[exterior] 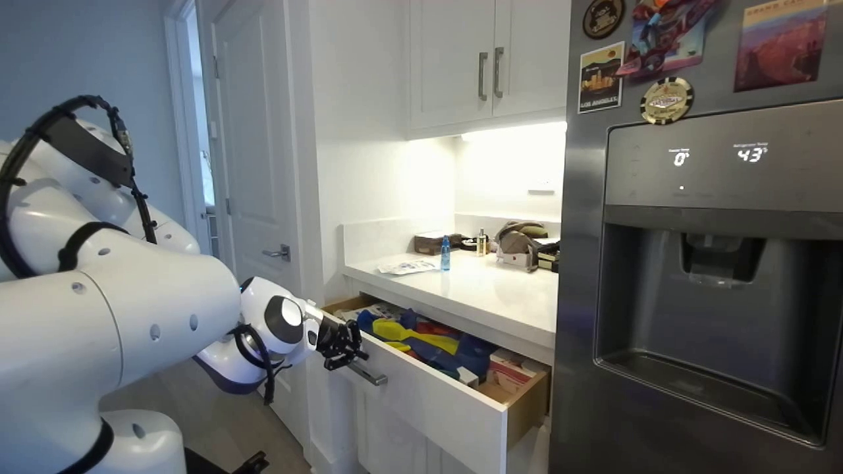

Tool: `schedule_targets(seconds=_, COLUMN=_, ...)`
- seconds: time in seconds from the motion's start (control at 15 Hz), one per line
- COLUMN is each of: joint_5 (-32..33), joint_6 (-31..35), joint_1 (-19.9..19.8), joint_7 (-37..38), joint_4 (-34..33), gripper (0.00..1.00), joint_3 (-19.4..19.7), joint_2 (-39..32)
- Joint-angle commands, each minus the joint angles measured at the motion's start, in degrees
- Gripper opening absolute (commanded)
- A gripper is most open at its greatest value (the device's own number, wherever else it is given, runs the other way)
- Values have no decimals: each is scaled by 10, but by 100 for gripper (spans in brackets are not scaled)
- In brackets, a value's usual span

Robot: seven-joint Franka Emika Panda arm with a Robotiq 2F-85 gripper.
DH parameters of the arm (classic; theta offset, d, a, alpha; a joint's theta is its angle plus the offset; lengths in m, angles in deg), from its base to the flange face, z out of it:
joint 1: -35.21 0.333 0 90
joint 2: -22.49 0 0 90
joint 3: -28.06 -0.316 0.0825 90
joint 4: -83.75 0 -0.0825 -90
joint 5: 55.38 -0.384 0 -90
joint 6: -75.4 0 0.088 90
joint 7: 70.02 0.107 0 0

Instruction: Close the drawer

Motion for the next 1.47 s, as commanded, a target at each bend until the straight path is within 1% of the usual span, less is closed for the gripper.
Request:
schedule_targets(seconds=0.0, joint_5=-8, joint_6=3, joint_1=-23, joint_7=-10, joint_4=-35, gripper=0, joint_3=15, joint_2=16)
schedule_targets(seconds=0.53, joint_5=-2, joint_6=3, joint_1=-69, joint_7=-33, joint_4=-70, gripper=0, joint_3=49, joint_2=20)
schedule_targets(seconds=0.67, joint_5=-2, joint_6=3, joint_1=-86, joint_7=-46, joint_4=-79, gripper=0, joint_3=52, joint_2=20)
schedule_targets(seconds=0.87, joint_5=-1, joint_6=1, joint_1=-124, joint_7=-63, joint_4=-102, gripper=0, joint_3=52, joint_2=26)
schedule_targets(seconds=1.07, joint_5=4, joint_6=3, joint_1=-179, joint_7=-78, joint_4=-136, gripper=0, joint_3=40, joint_2=32)
schedule_targets(seconds=1.4, joint_5=14, joint_6=3, joint_1=-297, joint_7=-102, joint_4=-224, gripper=0, joint_3=-7, joint_2=41)
